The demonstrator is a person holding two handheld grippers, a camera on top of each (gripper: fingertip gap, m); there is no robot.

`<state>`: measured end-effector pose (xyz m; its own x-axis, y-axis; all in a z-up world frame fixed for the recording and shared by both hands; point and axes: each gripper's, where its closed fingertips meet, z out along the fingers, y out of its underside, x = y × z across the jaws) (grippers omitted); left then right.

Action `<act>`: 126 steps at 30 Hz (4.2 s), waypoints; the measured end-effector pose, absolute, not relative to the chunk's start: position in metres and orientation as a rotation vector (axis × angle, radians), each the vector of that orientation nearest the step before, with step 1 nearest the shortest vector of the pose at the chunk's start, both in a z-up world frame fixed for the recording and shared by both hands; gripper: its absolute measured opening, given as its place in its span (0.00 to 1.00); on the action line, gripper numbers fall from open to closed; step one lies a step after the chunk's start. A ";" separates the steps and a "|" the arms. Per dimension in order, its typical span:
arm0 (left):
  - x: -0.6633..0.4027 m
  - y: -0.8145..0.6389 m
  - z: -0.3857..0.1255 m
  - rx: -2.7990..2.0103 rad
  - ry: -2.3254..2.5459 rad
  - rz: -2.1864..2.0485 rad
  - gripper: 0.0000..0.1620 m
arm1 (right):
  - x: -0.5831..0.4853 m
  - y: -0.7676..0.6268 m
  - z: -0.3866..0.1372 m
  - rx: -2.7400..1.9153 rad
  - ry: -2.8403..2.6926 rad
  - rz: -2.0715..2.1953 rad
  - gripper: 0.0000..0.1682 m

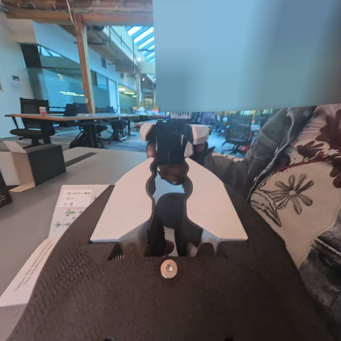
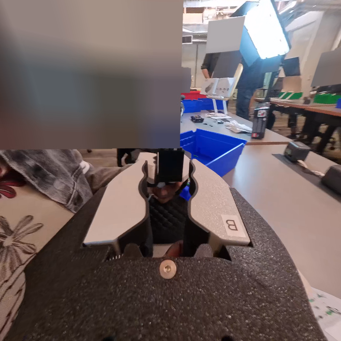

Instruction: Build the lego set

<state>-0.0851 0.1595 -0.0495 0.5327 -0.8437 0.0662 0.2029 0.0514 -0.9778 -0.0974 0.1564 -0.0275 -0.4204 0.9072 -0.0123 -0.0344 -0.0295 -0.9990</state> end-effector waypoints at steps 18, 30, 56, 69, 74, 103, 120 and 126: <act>-0.150 0.144 -0.100 -1.638 0.554 -0.422 0.17 | -0.053 0.228 -0.206 -1.505 -2.403 0.784 0.26; -0.144 0.150 -0.113 -1.627 0.526 -0.422 0.17 | -0.054 0.219 -0.230 -1.467 -2.147 0.706 0.15; -0.091 0.157 -0.113 -1.634 0.709 -0.483 0.17 | 0.081 0.221 -0.176 -1.519 -1.560 1.168 0.26; -0.067 0.169 -0.110 -1.612 0.793 -0.488 0.17 | 0.081 0.219 -0.209 -1.625 -1.605 0.942 0.22; -0.067 0.171 -0.115 -1.623 0.788 -0.499 0.17 | 0.077 0.219 -0.206 -1.577 -1.613 0.927 0.14; -0.057 0.162 -0.137 -1.617 0.912 -0.485 0.17 | 0.106 0.218 -0.191 -1.911 -2.418 0.055 0.14; -0.043 0.167 -0.148 -1.716 0.929 -0.639 0.17 | 0.059 0.214 -0.132 -1.620 -2.194 0.500 0.14; -0.036 0.172 -0.151 -1.762 0.925 -0.696 0.17 | -0.006 0.181 -0.060 -1.297 -2.225 0.758 0.14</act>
<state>-0.0358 0.1725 -0.1515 0.5441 -0.8381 0.0400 -0.2713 -0.2209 -0.9368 -0.0057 0.1807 -0.0600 -0.4545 0.8843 0.1071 0.6350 0.4060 -0.6573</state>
